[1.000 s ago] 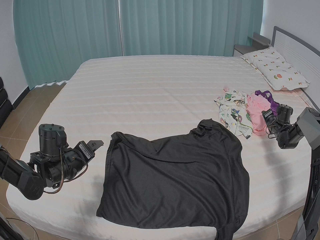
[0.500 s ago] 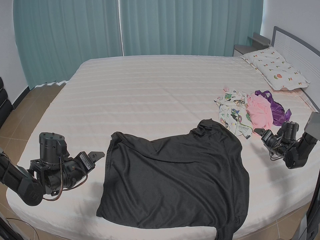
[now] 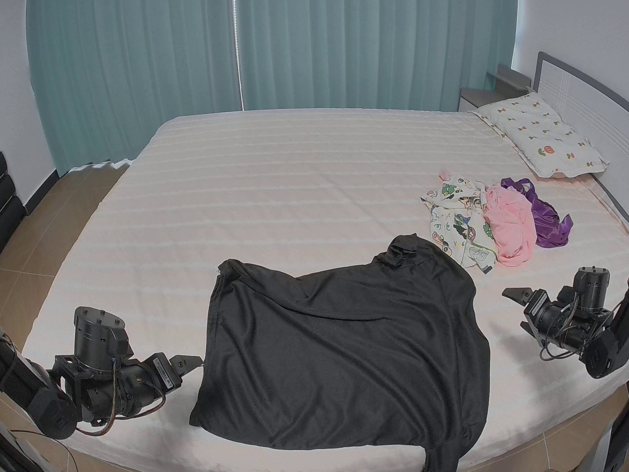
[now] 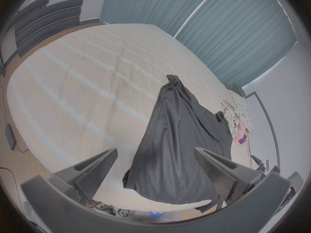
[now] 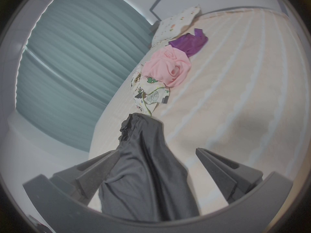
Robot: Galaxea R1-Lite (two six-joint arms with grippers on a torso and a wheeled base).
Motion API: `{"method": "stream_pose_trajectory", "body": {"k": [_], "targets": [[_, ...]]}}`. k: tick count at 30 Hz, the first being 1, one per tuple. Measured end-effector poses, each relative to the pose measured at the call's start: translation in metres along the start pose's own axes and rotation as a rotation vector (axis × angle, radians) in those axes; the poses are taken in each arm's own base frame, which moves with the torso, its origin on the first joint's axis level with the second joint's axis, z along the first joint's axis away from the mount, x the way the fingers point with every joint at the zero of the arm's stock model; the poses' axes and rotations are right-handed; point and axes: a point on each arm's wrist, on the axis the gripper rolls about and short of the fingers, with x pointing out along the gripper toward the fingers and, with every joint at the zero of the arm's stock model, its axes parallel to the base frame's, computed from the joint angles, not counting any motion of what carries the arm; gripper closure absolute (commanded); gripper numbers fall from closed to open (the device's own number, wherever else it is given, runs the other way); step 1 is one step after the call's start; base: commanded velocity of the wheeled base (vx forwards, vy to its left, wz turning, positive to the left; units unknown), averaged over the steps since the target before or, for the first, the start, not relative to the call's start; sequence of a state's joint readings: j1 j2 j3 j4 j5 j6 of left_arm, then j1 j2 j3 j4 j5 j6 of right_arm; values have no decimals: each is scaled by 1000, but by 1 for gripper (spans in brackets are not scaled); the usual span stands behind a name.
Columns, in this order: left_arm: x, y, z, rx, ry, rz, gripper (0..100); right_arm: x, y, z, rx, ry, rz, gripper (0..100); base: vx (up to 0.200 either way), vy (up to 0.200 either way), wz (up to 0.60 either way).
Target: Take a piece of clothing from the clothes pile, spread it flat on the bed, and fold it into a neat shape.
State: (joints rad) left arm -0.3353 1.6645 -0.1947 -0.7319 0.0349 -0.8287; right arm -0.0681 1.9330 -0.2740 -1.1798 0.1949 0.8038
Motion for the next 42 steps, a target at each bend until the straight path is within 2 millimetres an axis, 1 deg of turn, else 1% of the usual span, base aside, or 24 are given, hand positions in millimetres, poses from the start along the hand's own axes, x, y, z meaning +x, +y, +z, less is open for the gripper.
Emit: {"method": "stream_pose_trajectory", "body": {"k": [3,5,8,11,20,24,31,42], "targets": [[-1,0,-6,12,21,-2,0,-15,1,-5,96,6,5,0,-200,0,0],[-2,-1,-11,21,41,-6,0,-23,0,-8,129,13,1,0,-200,0,0],[-1,-1,-16,32,74,-11,0,-32,-1,-13,138,21,-4,0,-67,0,0],[1,0,-20,38,104,-8,0,-37,-2,-15,141,24,-5,0,0,0,0],[15,0,-23,26,124,9,0,-42,-3,-18,141,33,-9,0,0,0,0],[27,-5,-21,2,90,-15,0,-42,-2,-19,139,37,-7,0,0,0,0],[47,-5,-23,-3,61,-12,0,-43,-1,-21,134,44,-3,0,0,0,0],[69,-4,-27,1,76,24,0,-44,0,-22,132,46,1,0,0,0,0]]}}
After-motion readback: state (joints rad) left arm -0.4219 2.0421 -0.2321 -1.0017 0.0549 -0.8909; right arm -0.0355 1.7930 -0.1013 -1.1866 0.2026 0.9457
